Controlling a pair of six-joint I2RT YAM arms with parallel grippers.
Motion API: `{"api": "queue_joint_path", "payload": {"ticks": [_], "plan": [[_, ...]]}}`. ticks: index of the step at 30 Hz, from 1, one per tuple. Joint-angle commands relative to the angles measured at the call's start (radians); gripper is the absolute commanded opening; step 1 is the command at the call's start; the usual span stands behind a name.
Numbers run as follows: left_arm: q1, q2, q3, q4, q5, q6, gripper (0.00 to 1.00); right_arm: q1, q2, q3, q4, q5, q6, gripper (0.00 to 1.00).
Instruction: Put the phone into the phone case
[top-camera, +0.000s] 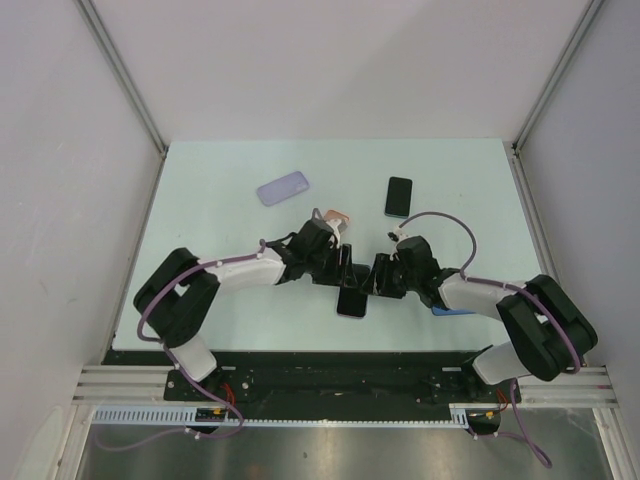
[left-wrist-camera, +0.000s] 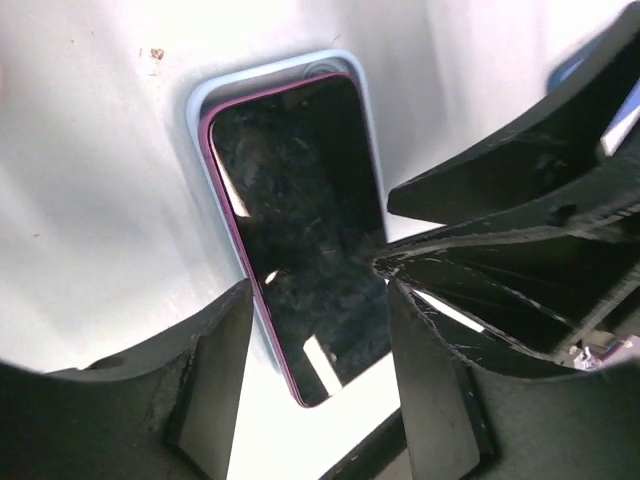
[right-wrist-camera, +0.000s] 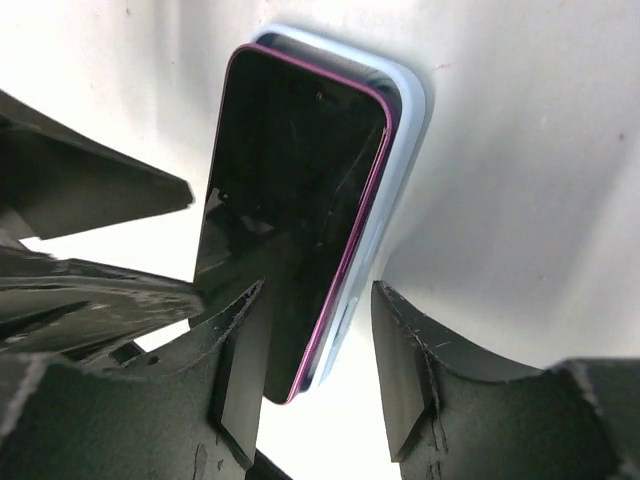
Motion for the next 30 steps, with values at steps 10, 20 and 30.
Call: {"api": "queue_joint_path", "payload": {"ticks": [10, 20, 30], "plan": [[-0.009, -0.088, -0.023, -0.051, -0.044, -0.048, 0.47, 0.042, -0.016, -0.004, -0.058, 0.014, 0.048, 0.48], [-0.007, -0.07, -0.083, -0.045, -0.014, -0.077, 0.45, 0.091, -0.007, -0.006, -0.067, 0.058, 0.065, 0.46], [-0.01, -0.05, -0.088, 0.039, 0.071, -0.114, 0.21, 0.131, 0.021, -0.006, -0.029, 0.063, 0.091, 0.43]]}}
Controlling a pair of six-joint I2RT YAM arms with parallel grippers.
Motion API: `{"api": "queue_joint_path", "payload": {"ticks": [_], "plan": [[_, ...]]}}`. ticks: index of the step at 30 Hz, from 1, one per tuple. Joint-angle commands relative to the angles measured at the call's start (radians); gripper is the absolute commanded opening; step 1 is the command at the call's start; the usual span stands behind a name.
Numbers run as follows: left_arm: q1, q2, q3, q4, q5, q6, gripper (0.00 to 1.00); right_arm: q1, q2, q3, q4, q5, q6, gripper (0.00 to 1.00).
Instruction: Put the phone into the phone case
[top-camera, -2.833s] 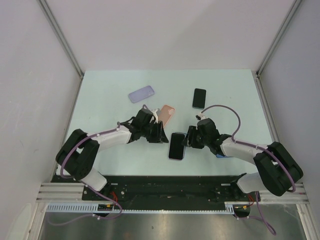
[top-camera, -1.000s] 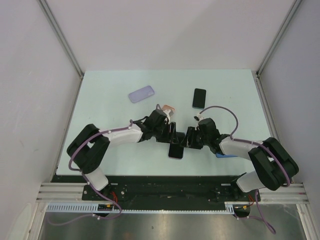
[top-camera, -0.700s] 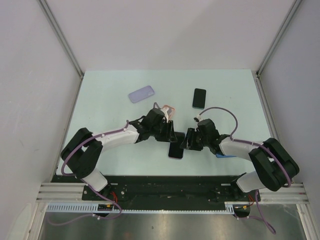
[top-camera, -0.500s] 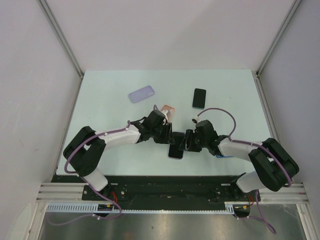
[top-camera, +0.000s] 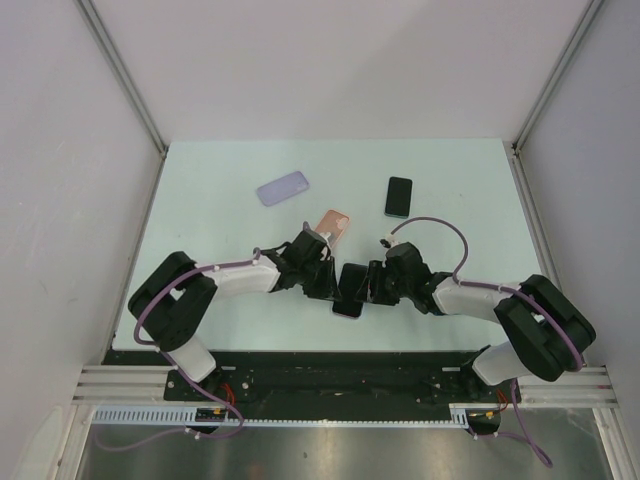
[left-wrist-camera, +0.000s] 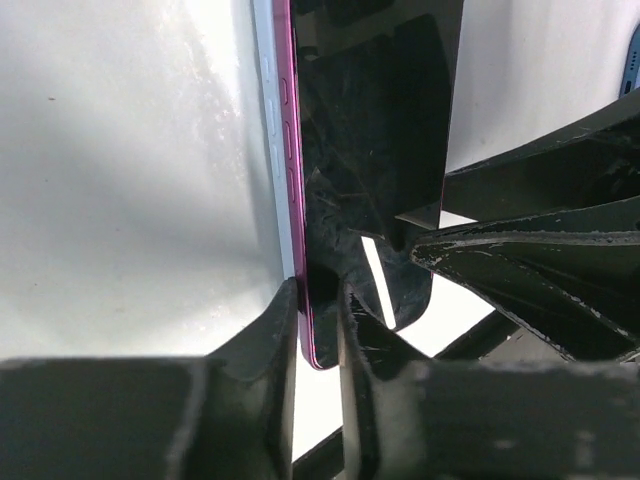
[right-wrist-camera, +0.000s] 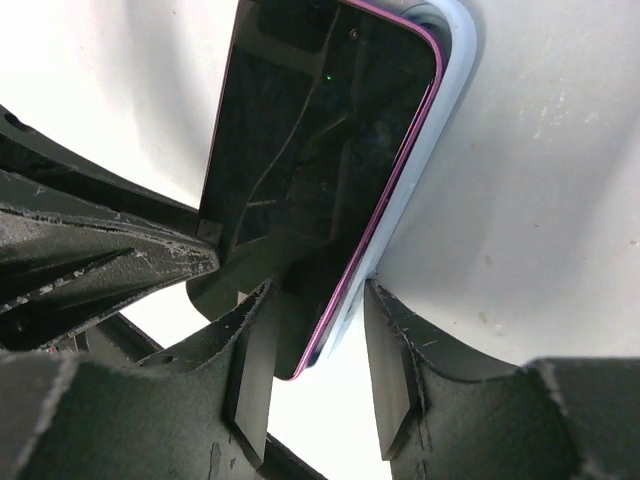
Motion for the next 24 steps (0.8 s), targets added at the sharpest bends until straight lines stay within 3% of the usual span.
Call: {"api": "queue_joint_path", "payload": {"ticks": [1, 7, 12, 15, 21, 22, 24], "plan": [[-0.009, 0.014, 0.025, 0.076, 0.064, -0.027, 0.16, 0.03, 0.024, -0.003, 0.005, 0.017, 0.022, 0.43], [-0.023, 0.045, 0.054, 0.125, 0.107, -0.047, 0.06, 0.032, 0.022, -0.003, 0.026, 0.012, 0.031, 0.39], [-0.043, 0.058, 0.034, 0.125, 0.093, -0.071, 0.08, 0.03, 0.022, -0.005, 0.042, -0.005, 0.033, 0.38], [-0.043, 0.029, 0.015, 0.103, 0.056, -0.084, 0.14, 0.015, 0.022, -0.005, 0.031, -0.006, 0.027, 0.39], [-0.037, -0.034, 0.075, -0.061, -0.109, -0.056, 0.38, -0.037, -0.016, -0.005, -0.004, -0.003, -0.003, 0.39], [-0.034, -0.034, 0.084, -0.087, -0.12, -0.051, 0.46, -0.04, -0.016, -0.006, -0.003, -0.003, -0.004, 0.39], [-0.019, -0.02, 0.112, -0.12, -0.139, -0.039, 0.5, -0.048, -0.005, -0.005, 0.006, -0.002, -0.009, 0.38]]}}
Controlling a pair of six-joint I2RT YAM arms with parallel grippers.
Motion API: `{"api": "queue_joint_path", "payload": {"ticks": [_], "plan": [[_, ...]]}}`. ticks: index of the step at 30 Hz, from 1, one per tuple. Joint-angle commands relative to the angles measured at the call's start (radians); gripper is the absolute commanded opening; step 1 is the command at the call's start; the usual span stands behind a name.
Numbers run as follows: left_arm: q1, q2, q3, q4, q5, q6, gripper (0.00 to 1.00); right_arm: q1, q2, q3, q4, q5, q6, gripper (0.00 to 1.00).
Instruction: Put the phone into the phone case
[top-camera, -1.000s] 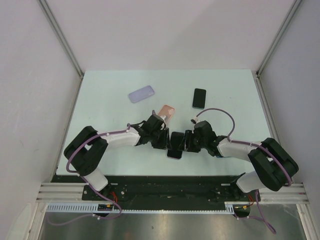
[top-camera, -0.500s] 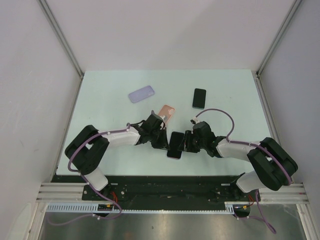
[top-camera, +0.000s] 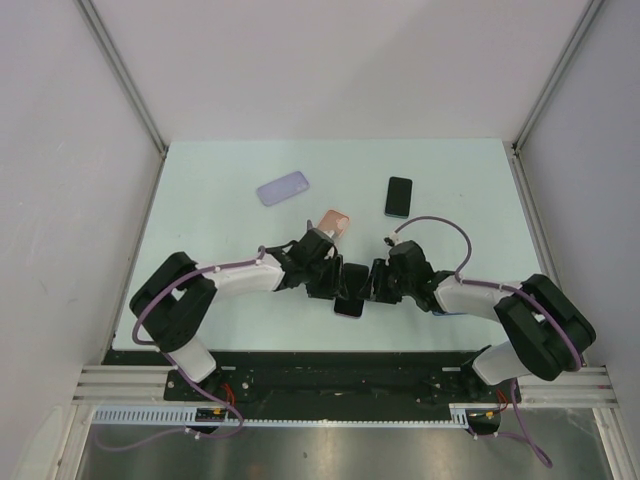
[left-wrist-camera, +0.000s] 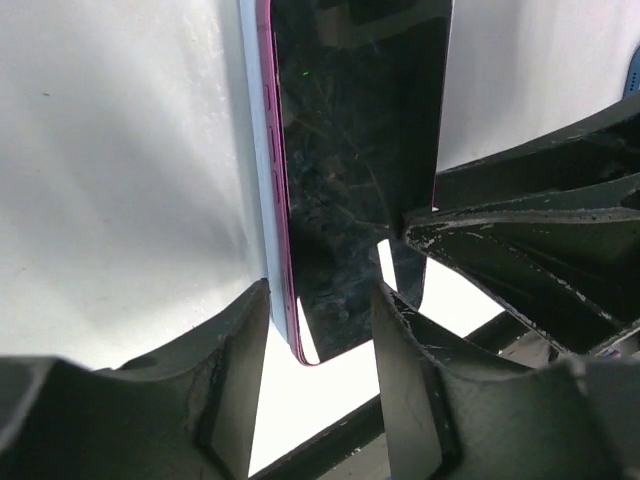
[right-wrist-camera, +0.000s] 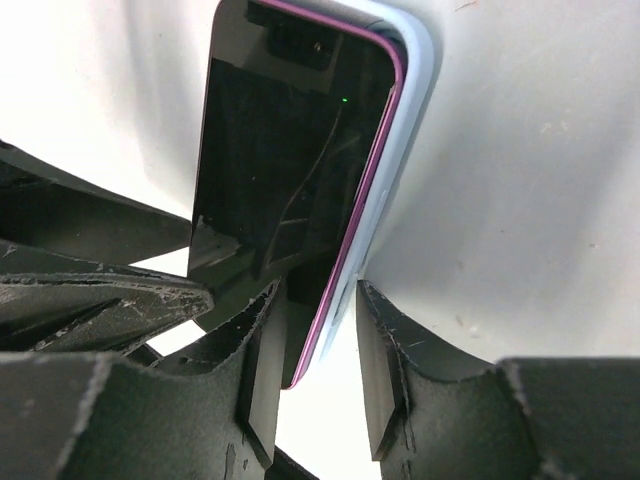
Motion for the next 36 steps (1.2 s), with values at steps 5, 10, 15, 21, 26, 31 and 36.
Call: {"api": "queue_joint_path", "payload": {"ticks": [5, 10, 15, 21, 26, 31, 36], "plan": [[0.018, 0.033, 0.152, -0.175, -0.167, 0.02, 0.53, -0.024, 0.058, -0.005, 0.039, 0.012, -0.035, 0.29], [0.039, 0.071, 0.163, -0.135, -0.123, 0.046, 0.52, -0.024, 0.101, -0.032, 0.061, 0.017, -0.016, 0.24], [0.05, 0.117, 0.163, -0.106, -0.082, 0.066, 0.47, -0.033, 0.083, -0.032, 0.065, 0.002, -0.021, 0.26], [0.048, 0.132, 0.108, -0.028, -0.016, 0.054, 0.35, -0.036, 0.027, -0.031, 0.051, -0.005, -0.012, 0.46], [0.047, 0.132, 0.068, -0.011, -0.004, 0.019, 0.28, -0.039, -0.023, -0.031, 0.024, 0.008, 0.027, 0.62], [0.048, 0.106, -0.001, 0.06, 0.056, -0.04, 0.26, -0.031, -0.023, -0.031, 0.001, 0.098, 0.065, 0.69], [0.047, 0.083, -0.055, 0.118, 0.119, -0.086, 0.25, -0.015, 0.043, -0.026, 0.056, 0.075, 0.103, 0.71]]}}
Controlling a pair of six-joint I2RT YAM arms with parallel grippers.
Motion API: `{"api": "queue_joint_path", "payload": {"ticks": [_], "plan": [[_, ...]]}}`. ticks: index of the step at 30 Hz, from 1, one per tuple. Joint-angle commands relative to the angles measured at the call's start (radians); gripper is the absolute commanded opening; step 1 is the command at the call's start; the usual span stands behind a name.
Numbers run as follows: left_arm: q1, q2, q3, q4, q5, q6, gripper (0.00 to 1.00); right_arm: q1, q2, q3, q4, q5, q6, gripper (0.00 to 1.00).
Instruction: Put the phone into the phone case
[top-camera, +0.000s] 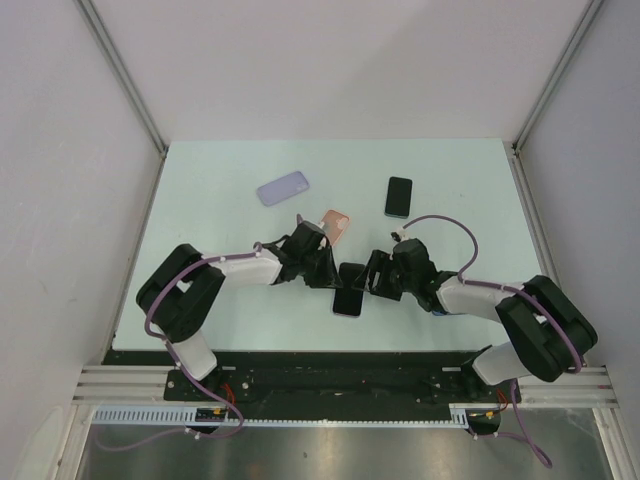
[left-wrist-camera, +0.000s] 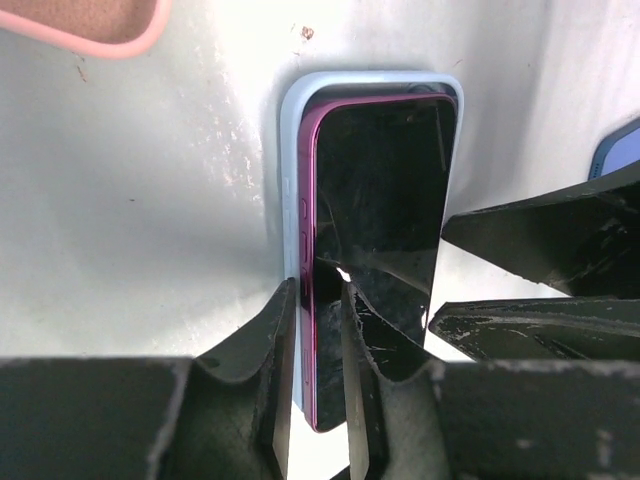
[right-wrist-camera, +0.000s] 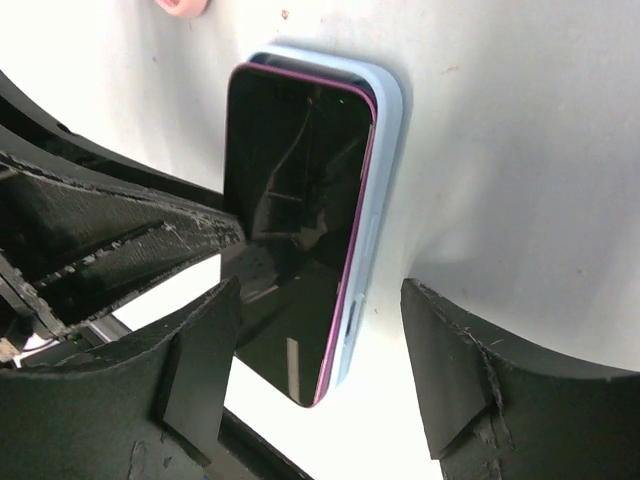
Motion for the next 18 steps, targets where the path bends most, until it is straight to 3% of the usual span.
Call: {"api": "queue_joint_path", "payload": {"ticks": [1, 8, 18], "plan": [[-0.028, 0.011, -0.074, 0.031, 0.106, -0.061, 0.25, 0.022, 0.064, -0.007, -0.007, 0.047, 0.031, 0.71], [-0.028, 0.008, -0.127, 0.1, 0.169, -0.104, 0.25, 0.026, 0.132, 0.021, 0.042, -0.029, 0.068, 0.72], [-0.03, -0.042, -0.199, 0.244, 0.228, -0.099, 0.24, -0.081, 0.17, 0.001, 0.262, -0.429, 0.042, 0.67]]}}
